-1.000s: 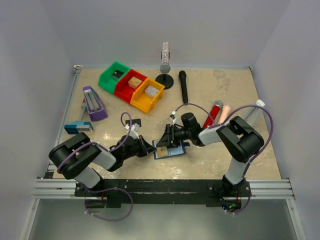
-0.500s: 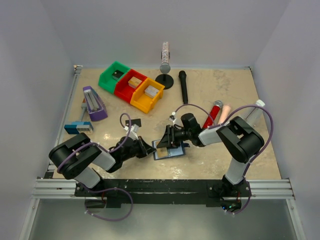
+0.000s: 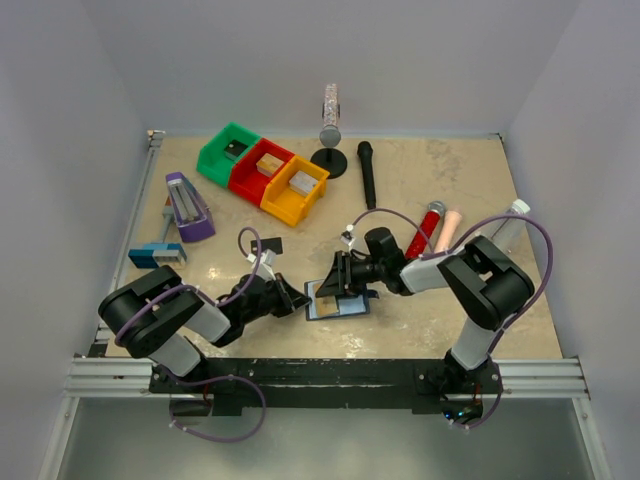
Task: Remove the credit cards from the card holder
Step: Remove the credit card from the card holder.
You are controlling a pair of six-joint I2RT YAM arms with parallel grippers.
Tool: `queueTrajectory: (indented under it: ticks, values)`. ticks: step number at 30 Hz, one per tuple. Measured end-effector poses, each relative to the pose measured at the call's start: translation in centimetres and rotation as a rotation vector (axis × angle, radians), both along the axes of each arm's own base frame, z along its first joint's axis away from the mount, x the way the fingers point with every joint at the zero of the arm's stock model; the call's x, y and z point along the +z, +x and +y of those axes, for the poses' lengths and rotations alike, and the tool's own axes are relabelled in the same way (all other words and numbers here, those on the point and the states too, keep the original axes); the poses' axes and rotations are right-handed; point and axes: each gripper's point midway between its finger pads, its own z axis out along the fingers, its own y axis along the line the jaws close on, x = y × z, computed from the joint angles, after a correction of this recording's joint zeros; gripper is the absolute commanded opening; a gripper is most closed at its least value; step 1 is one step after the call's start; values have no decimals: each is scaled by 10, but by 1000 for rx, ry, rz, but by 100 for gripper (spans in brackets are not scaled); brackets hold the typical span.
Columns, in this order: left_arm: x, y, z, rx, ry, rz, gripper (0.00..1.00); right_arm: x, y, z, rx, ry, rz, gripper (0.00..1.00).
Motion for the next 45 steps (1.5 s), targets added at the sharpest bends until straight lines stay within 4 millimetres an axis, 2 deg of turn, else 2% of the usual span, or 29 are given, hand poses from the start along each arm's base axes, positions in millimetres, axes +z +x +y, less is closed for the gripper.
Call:
queueTrajectory:
  ticks: [15, 27, 45]
  values:
    - [0, 0, 1, 8, -3, -3, 0, 1, 2, -8, -21, -4, 1, 42]
    - [0, 1, 1, 12, -3, -5, 0, 9, 4, -18, -36, 2, -27, 40]
    - [0, 1, 4, 23, -8, -8, 0, 2, 8, -30, -66, -18, -13, 35]
